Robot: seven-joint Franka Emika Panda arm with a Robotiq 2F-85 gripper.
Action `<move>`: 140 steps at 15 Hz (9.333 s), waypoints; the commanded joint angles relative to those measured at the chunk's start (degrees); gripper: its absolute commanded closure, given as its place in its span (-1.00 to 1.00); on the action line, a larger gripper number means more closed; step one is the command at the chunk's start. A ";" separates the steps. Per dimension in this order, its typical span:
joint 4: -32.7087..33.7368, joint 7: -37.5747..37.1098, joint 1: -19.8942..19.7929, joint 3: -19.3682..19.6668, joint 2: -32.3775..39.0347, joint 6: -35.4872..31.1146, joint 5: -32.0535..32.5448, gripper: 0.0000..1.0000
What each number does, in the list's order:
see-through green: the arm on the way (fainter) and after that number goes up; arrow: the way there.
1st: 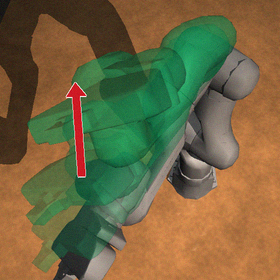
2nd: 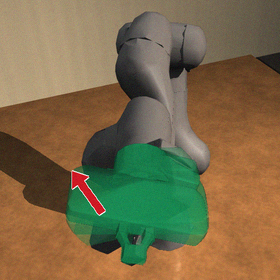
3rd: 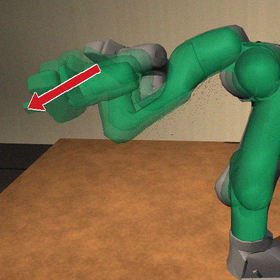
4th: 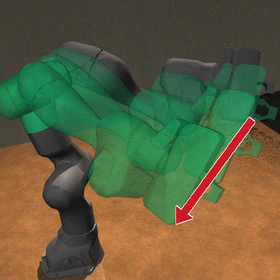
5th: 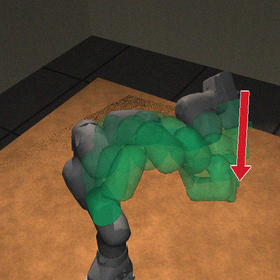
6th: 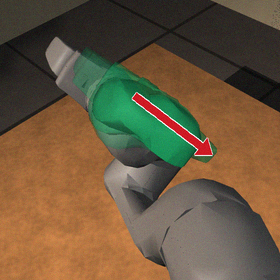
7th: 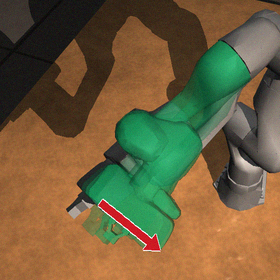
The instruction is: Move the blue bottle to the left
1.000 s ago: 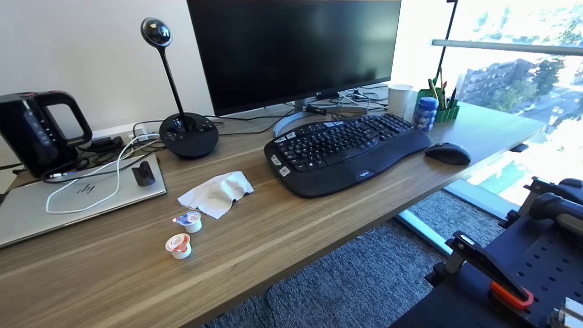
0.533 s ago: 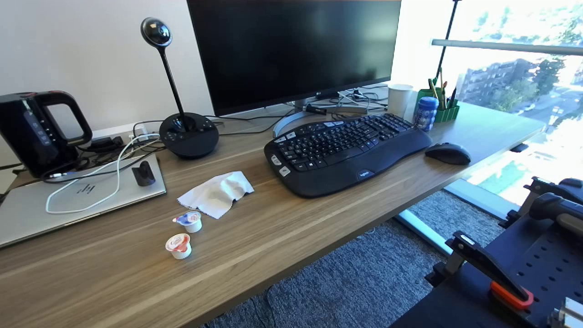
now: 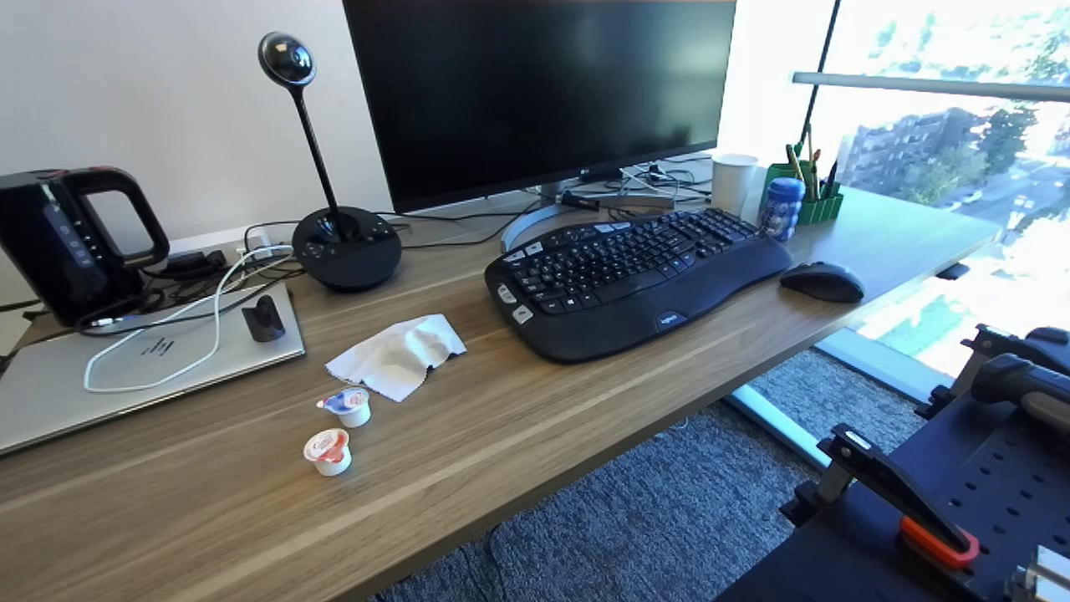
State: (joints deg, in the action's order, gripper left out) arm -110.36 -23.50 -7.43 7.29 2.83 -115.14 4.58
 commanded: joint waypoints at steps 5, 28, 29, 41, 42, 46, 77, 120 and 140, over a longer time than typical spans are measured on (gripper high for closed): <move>16.81 -4.27 -1.56 3.29 15.08 2.81 -1.36 -1.00; 26.32 23.40 -5.16 2.68 19.54 6.31 -6.40 -1.00; 27.00 23.65 -5.49 2.39 19.58 8.14 -7.61 -1.00; 16.62 25.68 -2.61 1.32 16.01 4.95 -3.10 -1.00; 15.95 25.86 -2.51 1.31 15.92 4.86 -2.73 -1.00; 14.90 25.23 -3.20 1.84 15.82 2.43 -2.91 -1.00; 27.81 24.82 -10.15 2.85 27.63 4.48 -8.52 -1.00; 23.45 26.87 -8.25 3.24 34.49 -1.09 -2.78 -1.00; 17.97 40.52 -11.33 -0.02 34.13 -9.03 -4.57 -1.00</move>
State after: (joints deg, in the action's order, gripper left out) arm -90.77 12.14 -16.72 9.30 38.24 -122.20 0.85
